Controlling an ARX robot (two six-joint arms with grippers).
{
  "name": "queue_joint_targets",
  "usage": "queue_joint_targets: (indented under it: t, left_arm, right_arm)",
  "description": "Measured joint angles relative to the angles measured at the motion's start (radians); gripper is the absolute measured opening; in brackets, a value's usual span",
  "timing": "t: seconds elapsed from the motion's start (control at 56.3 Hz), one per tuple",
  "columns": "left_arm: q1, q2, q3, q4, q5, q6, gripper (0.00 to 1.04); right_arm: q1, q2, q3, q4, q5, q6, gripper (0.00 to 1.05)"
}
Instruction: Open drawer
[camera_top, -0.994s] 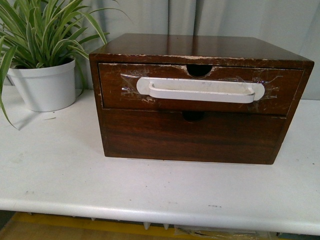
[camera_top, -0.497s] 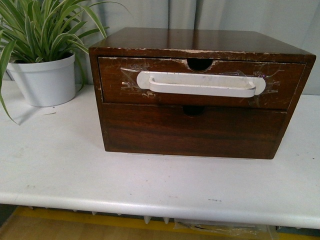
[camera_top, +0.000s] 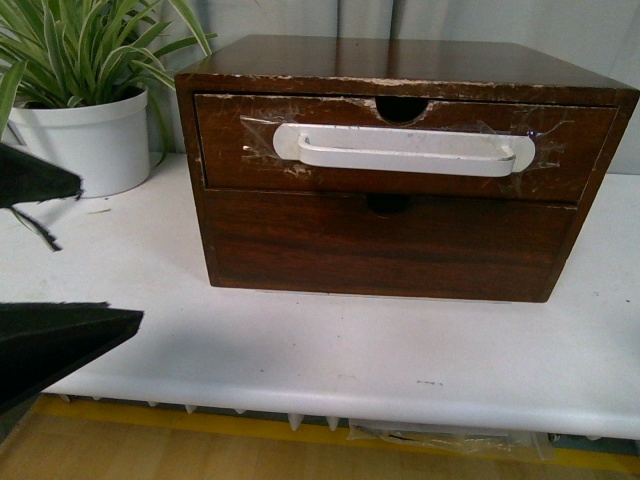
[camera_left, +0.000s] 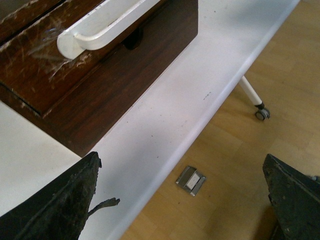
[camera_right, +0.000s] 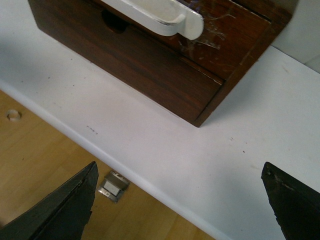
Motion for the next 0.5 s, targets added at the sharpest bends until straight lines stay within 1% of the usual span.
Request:
queue_joint_targets:
  t: [0.16, 0.231, 0.373, 0.497]
  left_arm:
    - [-0.027, 0.177, 0.208, -0.133, 0.001, 0.187, 0.99]
    - [-0.042, 0.236, 0.283, -0.180, -0.011, 0.242, 0.99]
    - [-0.082, 0.335, 0.407, -0.262, -0.016, 0.314, 0.99]
    - [-0.113, 0.404, 0.487, -0.287, -0.026, 0.338, 0.99]
  right_arm:
    - [0.019, 0.140, 0.130, -0.065, -0.022, -0.089, 0.96]
    - [0.031, 0.184, 0.180, -0.091, -0.026, -0.122, 0.96]
    - [0.070, 0.263, 0.261, -0.149, -0.034, -0.188, 0.96]
    - [0.104, 0.330, 0.317, -0.178, -0.033, -0.227, 0.96]
